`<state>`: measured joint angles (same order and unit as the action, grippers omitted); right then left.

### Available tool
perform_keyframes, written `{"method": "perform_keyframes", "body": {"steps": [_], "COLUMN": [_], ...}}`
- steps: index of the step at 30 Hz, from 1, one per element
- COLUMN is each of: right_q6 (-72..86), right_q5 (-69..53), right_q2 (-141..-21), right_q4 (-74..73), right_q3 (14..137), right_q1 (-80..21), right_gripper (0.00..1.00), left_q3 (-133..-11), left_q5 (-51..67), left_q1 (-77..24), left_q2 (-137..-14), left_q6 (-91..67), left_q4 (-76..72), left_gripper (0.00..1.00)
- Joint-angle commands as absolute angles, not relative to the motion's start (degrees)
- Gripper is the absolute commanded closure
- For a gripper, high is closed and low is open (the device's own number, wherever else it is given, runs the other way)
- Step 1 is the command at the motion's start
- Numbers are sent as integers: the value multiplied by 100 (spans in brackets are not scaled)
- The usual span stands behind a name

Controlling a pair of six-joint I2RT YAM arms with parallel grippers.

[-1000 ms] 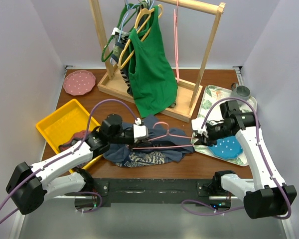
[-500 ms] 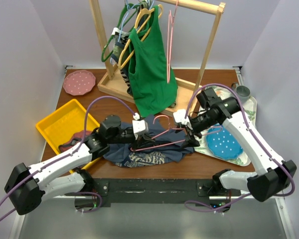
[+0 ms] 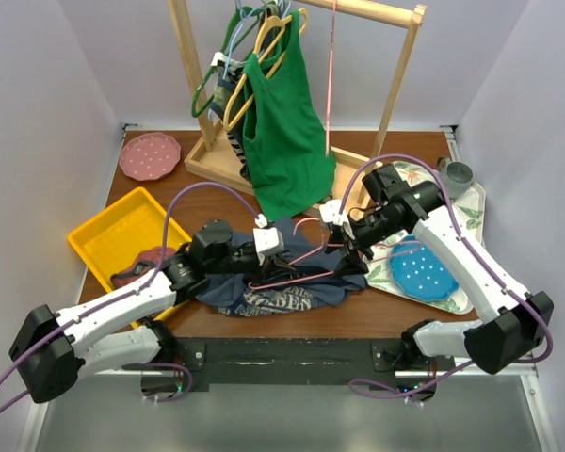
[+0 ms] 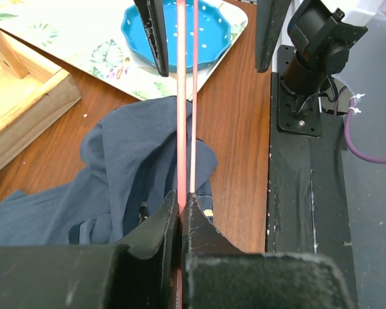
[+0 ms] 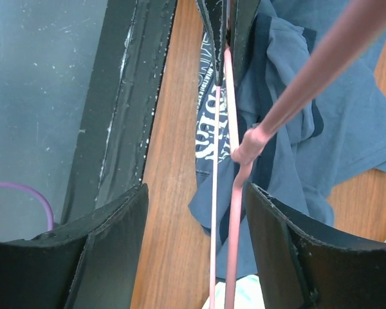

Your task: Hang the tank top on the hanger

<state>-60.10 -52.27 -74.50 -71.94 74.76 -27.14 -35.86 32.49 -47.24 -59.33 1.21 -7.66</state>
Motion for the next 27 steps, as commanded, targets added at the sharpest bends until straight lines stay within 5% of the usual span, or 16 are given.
{"method": "perform_keyframes", "body": {"steps": [1,13,16,17,20,21,22,23,25,27], "right_q6": [-5757,-5450,-5362,-5344,-5160,-5072,-5002,-4957,-4773,-4738], "right_q5": [-5414,-5537,-5520,-5502,-5222,-5142,-4985,-4957,-4852,-4685], "right_q2": [-7374,-7427,-7471,-7488,-7427,-7383,-7244,-7164,-6971,-6856], "right_q4": [-6979,-6680,-6636,-6627,-6478,-6364,-6268,-6180,-5925,-5837], "right_q3": [7400,7251,7312,7347,7287,7225,7146,6980,6804,6601], "right_q1": [-2786,-2892,-2900,-2900,-2892,-2883,-2883,-2874,-2874,-2865], "right_gripper": [36,45,66,96,100,100,100,100,100,100], "left_q3": [-3779,-3841,-3850,-3841,-3815,-3806,-3823,-3832,-3797,-3736], "left_q5": [3190,3208,3208,3191,2955,2779,2577,2053,1514,916], "left_q1": [-4781,-4834,-4843,-4851,-4852,-4852,-4843,-4843,-4843,-4825], "left_q2": [-5933,-6091,-6135,-6135,-6109,-6091,-6065,-5986,-5863,-5635], "left_q6": [44,44,-121,-140,-333,-404,-596,-659,-921,-1124], "left_q4": [-1195,-1257,-1300,-1318,-1406,-1389,-1197,-1021,-513,-204], "left_gripper": [100,100,100,100,100,93,74,41,25,19]}}
